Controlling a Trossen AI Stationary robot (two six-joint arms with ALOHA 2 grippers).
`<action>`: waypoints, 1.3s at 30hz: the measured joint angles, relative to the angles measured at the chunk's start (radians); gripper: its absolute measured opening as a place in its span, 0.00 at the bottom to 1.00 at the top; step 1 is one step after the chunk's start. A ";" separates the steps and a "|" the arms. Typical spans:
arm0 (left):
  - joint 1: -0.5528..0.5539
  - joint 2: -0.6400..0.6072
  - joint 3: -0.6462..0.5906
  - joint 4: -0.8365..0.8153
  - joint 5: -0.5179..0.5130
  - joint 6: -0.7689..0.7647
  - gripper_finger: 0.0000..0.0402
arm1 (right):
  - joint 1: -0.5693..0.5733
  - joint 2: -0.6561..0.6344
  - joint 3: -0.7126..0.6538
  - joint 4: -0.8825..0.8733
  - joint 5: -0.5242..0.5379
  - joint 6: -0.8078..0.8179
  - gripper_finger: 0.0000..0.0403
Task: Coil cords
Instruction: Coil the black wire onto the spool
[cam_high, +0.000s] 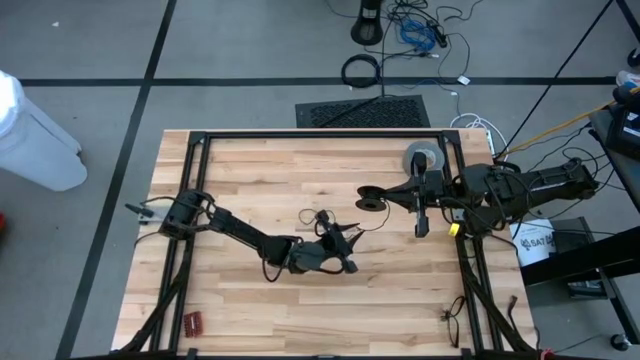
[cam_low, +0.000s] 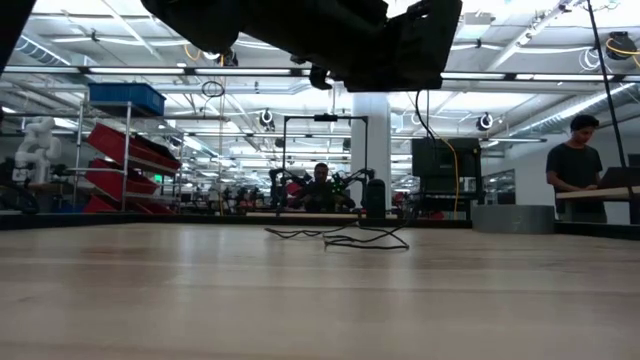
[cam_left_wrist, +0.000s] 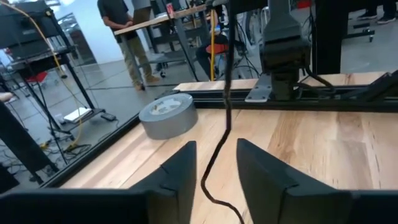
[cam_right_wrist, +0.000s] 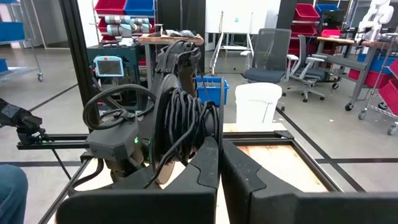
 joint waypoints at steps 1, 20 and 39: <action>0.000 0.000 0.000 0.000 0.000 0.008 0.28 | 0.000 0.000 0.000 0.000 0.000 0.000 0.00; -0.069 -0.004 0.000 -0.057 -0.375 0.371 0.01 | 0.010 0.001 0.000 -0.024 0.000 0.023 0.00; -0.095 -0.284 0.000 -1.053 -0.279 -0.252 0.00 | 0.084 0.001 0.000 -0.023 0.000 0.042 0.00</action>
